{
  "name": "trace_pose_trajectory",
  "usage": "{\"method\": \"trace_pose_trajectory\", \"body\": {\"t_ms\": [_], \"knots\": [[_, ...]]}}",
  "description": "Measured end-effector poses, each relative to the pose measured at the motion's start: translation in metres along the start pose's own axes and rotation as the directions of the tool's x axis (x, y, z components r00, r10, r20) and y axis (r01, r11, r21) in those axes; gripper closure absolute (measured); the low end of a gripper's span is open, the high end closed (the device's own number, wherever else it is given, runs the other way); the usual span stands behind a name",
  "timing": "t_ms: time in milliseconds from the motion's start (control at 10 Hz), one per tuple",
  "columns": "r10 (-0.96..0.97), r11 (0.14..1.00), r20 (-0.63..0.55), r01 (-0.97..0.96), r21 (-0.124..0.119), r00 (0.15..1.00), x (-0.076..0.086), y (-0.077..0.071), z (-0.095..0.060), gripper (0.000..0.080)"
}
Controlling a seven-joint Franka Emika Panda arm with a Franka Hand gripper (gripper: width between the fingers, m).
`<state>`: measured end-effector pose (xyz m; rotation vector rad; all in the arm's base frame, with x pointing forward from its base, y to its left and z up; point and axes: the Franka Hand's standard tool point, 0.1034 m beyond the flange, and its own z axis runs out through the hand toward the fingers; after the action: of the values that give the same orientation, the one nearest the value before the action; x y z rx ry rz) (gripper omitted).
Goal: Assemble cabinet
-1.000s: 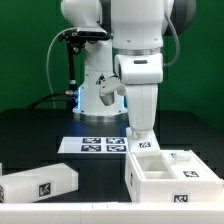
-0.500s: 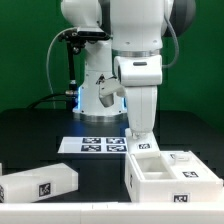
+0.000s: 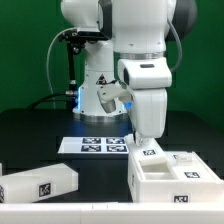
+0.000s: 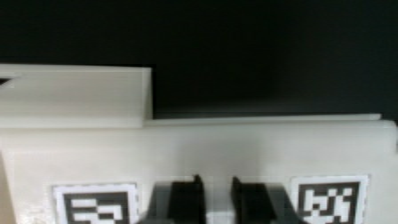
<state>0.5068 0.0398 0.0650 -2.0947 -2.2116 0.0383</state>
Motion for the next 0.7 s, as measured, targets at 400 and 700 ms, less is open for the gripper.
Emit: {"method": "trace_pose_trajectory", "body": {"t_ms": [400, 700], "knots": [[0.002, 1.0, 0.001, -0.002, 0.0, 1.0, -0.001, 0.001, 0.001, 0.0735], [0.023, 1.0, -0.006, -0.023, -0.021, 1.0, 0.002, 0.024, 0.0, 0.0735]]}}
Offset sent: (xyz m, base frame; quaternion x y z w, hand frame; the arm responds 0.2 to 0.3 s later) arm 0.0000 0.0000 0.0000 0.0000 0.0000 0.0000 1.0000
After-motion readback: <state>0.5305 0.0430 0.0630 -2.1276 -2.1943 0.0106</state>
